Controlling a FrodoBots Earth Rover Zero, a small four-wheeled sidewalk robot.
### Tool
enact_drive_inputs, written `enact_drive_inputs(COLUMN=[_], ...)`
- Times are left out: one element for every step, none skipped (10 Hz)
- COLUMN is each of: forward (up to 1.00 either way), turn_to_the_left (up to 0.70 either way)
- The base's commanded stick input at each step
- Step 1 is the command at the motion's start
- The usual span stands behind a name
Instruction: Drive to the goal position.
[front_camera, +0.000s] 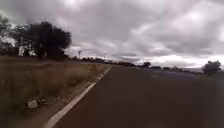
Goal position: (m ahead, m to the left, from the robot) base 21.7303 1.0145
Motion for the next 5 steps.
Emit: enact_drive_inputs(forward=[0.85, 0.85, 0.85, 0.85, 0.85], turn_to_the_left=[0.0, 0.0, 0.0, 0.0, 0.0])
